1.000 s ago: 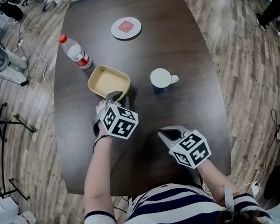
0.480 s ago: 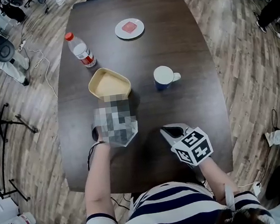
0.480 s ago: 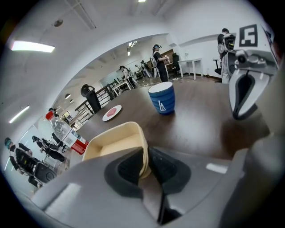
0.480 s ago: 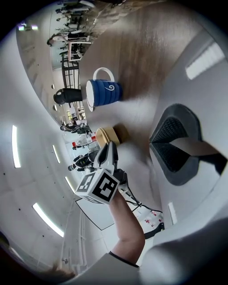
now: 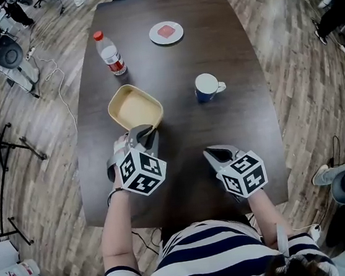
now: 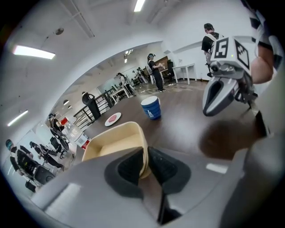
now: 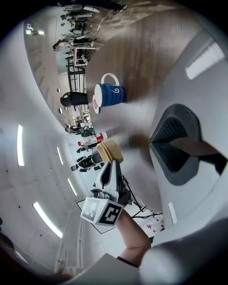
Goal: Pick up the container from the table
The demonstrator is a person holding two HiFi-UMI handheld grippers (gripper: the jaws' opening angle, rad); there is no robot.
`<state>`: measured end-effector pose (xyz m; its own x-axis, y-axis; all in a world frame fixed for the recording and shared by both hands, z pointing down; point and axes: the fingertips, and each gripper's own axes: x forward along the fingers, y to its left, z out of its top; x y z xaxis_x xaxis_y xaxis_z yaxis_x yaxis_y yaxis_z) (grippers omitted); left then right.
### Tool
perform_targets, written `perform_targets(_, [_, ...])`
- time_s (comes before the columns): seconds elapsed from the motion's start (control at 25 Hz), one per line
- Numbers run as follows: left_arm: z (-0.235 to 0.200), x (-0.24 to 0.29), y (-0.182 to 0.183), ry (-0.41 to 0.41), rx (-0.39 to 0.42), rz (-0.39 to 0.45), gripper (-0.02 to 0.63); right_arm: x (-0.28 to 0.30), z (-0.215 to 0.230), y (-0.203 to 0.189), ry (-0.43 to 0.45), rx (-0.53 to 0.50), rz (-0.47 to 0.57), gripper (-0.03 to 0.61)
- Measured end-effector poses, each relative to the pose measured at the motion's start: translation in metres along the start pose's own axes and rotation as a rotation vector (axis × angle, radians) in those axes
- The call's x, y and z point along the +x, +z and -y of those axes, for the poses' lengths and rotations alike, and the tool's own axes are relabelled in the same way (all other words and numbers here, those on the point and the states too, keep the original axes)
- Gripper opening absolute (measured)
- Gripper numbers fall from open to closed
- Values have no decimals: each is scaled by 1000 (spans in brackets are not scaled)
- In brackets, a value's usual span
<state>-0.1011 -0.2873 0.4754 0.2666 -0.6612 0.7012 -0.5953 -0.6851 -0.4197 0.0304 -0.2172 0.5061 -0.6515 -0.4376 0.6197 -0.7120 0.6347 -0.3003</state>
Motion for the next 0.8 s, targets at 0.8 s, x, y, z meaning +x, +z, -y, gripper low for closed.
perform_targets(0.8, [49, -94, -35, -50, 30, 24, 0, -29, -45, -4, -47, -24, 62, -5])
